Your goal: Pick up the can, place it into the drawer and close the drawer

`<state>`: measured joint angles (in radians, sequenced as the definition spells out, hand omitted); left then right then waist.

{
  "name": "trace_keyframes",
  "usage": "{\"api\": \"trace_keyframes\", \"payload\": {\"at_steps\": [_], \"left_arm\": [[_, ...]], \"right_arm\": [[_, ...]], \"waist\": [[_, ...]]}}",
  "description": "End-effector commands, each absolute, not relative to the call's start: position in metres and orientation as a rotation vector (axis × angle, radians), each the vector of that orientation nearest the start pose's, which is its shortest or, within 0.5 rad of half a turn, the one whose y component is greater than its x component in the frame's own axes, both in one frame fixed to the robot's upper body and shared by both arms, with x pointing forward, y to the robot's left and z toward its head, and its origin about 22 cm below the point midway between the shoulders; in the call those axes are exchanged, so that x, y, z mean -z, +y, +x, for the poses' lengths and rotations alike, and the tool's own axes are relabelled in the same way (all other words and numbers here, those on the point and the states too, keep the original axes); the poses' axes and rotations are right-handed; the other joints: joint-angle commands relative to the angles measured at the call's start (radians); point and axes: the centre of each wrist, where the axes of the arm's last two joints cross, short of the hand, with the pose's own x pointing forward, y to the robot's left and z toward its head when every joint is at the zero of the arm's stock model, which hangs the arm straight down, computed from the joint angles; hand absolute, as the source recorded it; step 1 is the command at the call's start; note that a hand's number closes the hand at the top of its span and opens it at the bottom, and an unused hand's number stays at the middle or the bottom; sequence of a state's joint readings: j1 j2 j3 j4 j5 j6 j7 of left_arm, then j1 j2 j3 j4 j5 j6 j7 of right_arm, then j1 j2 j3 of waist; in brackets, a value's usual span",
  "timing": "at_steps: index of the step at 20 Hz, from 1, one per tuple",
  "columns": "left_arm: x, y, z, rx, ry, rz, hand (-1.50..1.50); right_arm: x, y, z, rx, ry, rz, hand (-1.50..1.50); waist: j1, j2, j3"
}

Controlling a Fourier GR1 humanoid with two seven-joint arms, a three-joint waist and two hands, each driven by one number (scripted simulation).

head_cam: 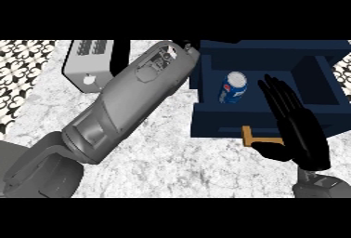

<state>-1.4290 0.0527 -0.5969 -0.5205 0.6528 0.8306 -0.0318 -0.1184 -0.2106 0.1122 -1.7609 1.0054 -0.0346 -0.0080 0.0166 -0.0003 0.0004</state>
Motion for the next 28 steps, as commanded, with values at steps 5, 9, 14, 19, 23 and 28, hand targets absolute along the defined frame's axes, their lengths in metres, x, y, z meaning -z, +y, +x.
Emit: {"api": "trace_keyframes", "payload": {"at_steps": [5,9,14,19,23,28], "left_arm": [[-0.212,0.026,0.419,0.046,-1.796,0.239,-1.5],[-0.221,0.061,0.422,0.035,-1.768,0.236,-1.5],[-0.213,0.067,0.412,0.055,-1.775,0.229,-1.5],[-0.219,0.088,0.41,0.049,-1.757,0.243,-1.5],[-0.217,0.118,0.409,0.039,-1.739,0.251,-1.5],[-0.203,0.1,0.393,0.076,-1.746,0.249,-1.5]], "right_arm": [[-0.025,-0.22,0.296,-0.925,-1.678,-1.064,-1.5],[-0.012,-0.235,0.31,-0.895,-1.662,-1.085,-1.5],[0.001,-0.229,0.336,-0.931,-1.625,-1.116,-1.5],[0.017,-0.236,0.345,-0.966,-1.607,-1.209,-1.5],[0.001,-0.222,0.372,-0.913,-1.629,-1.266,-1.5],[-0.013,-0.227,0.403,-0.876,-1.663,-1.315,-1.5]], "waist": [[0.025,-0.005,0.0],[0.027,-0.003,0.0],[0.035,0.001,0.001],[0.042,0.004,0.001],[0.054,0.006,0.001],[0.052,0.013,0.002]]}}
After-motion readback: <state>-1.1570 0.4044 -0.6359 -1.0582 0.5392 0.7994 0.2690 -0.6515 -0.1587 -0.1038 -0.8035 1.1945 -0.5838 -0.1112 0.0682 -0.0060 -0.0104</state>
